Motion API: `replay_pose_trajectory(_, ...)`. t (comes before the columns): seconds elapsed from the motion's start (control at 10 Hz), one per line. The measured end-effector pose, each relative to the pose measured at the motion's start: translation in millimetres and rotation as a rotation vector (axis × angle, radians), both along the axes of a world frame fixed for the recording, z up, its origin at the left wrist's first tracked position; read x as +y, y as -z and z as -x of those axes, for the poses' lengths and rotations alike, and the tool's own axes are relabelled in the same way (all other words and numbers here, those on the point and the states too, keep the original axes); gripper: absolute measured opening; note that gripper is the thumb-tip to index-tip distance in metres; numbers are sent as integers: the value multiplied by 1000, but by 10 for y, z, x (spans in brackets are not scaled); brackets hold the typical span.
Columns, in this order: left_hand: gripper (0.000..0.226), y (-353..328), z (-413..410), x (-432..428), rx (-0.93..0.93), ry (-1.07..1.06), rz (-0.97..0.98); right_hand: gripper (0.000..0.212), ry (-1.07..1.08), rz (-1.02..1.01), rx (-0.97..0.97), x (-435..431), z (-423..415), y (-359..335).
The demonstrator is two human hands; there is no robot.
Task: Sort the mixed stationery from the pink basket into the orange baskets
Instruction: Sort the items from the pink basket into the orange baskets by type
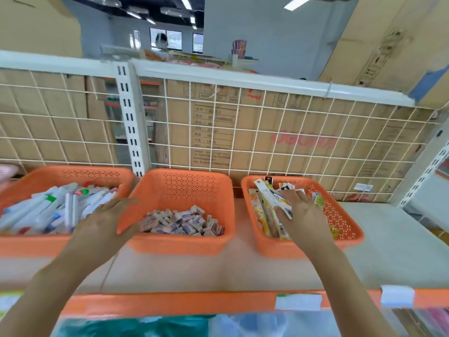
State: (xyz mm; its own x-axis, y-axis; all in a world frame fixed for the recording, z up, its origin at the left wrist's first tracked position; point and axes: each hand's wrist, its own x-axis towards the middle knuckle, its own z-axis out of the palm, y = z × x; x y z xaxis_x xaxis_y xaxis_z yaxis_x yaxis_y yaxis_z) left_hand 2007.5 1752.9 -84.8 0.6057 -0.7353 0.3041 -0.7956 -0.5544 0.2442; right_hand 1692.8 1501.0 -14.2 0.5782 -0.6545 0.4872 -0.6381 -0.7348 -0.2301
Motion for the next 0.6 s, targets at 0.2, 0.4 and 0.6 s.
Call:
replay_pose_trajectory(0.2,67,-146,26,951,18,-16,23,36,-65,105,92,921,-177,16)
replay_pose_trajectory(0.4,42,-378,341,2131,-72,-92,94,33,-113,-14,79,1877,-455,227)
replay_pose_trajectory(0.6,50,-352,213,3070,-16,-206,84,35,-250,18,127,2592,-817,283)
